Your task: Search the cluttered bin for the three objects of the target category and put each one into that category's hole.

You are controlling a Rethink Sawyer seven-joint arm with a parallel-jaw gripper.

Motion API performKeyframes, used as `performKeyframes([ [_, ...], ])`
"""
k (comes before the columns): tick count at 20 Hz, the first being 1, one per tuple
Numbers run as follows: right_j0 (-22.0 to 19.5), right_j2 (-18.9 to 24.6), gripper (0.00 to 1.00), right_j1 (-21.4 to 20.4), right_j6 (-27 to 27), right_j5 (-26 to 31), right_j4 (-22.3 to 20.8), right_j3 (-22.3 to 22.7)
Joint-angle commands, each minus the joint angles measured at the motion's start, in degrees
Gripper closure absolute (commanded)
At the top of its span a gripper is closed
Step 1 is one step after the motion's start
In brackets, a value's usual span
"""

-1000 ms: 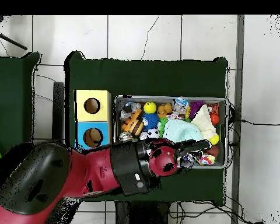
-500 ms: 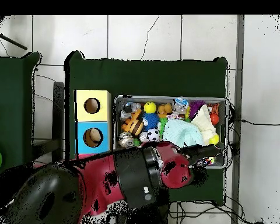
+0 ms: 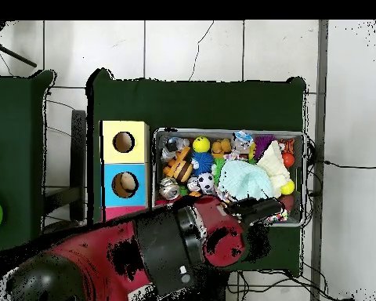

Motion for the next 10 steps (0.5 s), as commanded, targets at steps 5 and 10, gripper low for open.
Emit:
performKeyframes([
  [5,1.94,11.39,1.00,4.61,-6.12,8.50,4.53,10.11],
  [10,2.49,12.12,1.00,7.06,-2.46,8.72,4.36,11.39],
])
